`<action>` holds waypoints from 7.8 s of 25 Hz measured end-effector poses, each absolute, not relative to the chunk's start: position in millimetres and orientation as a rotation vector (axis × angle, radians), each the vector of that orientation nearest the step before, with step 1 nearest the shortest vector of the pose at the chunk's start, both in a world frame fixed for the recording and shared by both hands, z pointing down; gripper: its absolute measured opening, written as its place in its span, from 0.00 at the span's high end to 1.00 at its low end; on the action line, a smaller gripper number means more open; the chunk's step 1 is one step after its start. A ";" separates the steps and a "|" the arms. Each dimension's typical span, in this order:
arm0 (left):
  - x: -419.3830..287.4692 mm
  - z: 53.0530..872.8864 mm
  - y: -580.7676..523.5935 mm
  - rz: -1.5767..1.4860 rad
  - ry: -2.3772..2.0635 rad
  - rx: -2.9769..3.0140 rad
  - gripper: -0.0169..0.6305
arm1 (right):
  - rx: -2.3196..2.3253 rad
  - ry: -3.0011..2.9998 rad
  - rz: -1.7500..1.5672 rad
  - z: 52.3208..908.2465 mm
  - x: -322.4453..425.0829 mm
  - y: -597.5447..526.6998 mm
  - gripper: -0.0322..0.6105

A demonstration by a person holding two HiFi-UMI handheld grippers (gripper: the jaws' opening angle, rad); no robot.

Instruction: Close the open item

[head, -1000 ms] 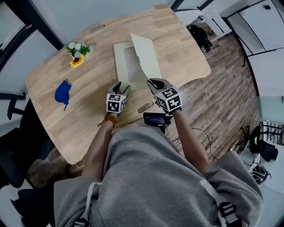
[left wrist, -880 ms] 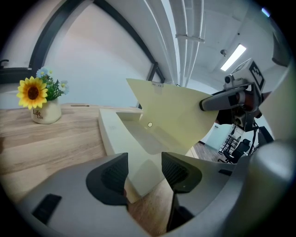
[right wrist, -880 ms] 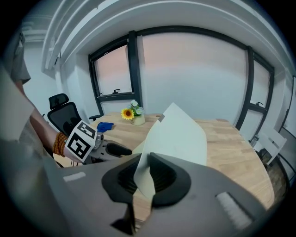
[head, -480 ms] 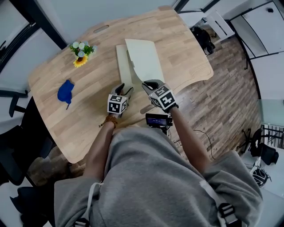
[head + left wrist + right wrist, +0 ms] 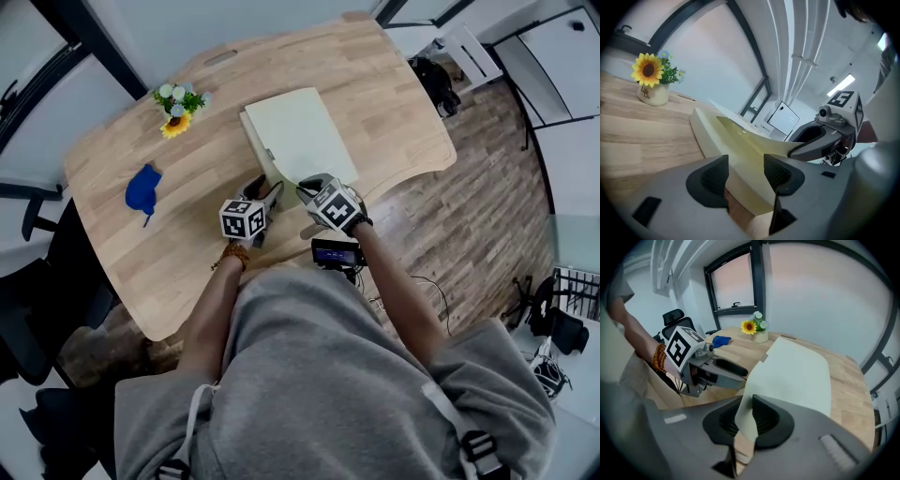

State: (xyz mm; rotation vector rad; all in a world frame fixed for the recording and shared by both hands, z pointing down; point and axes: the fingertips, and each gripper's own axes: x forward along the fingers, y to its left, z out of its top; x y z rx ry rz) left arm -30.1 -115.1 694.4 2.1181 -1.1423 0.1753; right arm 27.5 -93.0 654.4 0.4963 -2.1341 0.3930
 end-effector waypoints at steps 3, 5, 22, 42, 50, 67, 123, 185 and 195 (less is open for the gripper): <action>-29.5 704.0 -112.4 0.233 -1.137 2.101 0.62 | 0.479 -2.127 0.399 658.2 25.9 -90.0 0.88; -30.0 707.8 -111.4 0.243 -1.135 2.091 0.62 | 0.458 -2.123 0.401 659.3 25.6 -88.3 0.88; -44.1 727.7 -108.0 0.341 -1.181 1.994 0.62 | 0.342 -2.021 0.374 689.2 31.5 -77.1 0.87; -44.0 728.5 -107.4 0.355 -1.174 2.009 0.61 | 0.327 -1.939 0.407 703.6 27.5 -75.9 0.85; -43.3 729.4 -106.9 0.350 -1.170 2.013 0.61 | 0.319 -1.936 0.415 707.9 23.7 -74.5 0.84; -81.9 720.6 -153.4 0.065 -1.286 1.791 0.61 | 0.289 -1.902 0.395 713.7 19.7 -72.9 0.83; -85.1 742.3 -176.4 0.085 -1.150 1.513 0.60 | 0.256 -2.086 0.469 679.1 14.6 -84.8 0.68; -88.7 754.2 -163.9 0.037 -1.108 1.394 0.54 | 0.327 -2.127 0.412 661.4 17.7 -93.8 0.69; -81.7 755.7 -165.9 0.036 -1.096 1.340 0.54 | 0.320 -2.137 0.424 660.6 8.4 -90.6 0.69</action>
